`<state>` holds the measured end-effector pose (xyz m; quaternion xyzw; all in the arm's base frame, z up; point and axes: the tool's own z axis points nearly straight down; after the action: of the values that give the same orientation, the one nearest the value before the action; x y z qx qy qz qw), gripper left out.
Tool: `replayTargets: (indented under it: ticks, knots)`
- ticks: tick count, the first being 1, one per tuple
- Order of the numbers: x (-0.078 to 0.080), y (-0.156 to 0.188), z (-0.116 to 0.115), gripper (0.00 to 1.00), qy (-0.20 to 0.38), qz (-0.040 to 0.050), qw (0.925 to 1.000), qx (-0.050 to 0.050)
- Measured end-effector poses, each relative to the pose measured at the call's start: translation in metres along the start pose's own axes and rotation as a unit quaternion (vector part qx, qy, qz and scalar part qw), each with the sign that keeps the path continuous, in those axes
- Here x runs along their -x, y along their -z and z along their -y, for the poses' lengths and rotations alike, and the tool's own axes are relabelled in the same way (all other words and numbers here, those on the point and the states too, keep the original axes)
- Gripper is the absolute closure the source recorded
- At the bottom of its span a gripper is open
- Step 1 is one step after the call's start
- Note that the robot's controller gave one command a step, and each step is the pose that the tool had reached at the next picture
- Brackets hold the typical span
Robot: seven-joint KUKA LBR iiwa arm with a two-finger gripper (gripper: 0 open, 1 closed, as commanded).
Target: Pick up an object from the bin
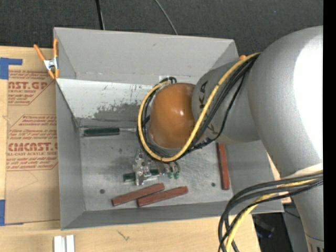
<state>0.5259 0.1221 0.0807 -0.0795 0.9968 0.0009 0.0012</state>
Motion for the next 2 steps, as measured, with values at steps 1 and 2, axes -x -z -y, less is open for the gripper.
replayTargets:
  ticks: [1, 2]
  knots:
    - [-0.0006, 0.0016, 0.0, 1.0, 0.0, -0.001, 1.0, 0.0]
    - [-0.0005, 0.0047, -0.0002, 1.0, 0.0, -0.001, 1.0, 0.0]
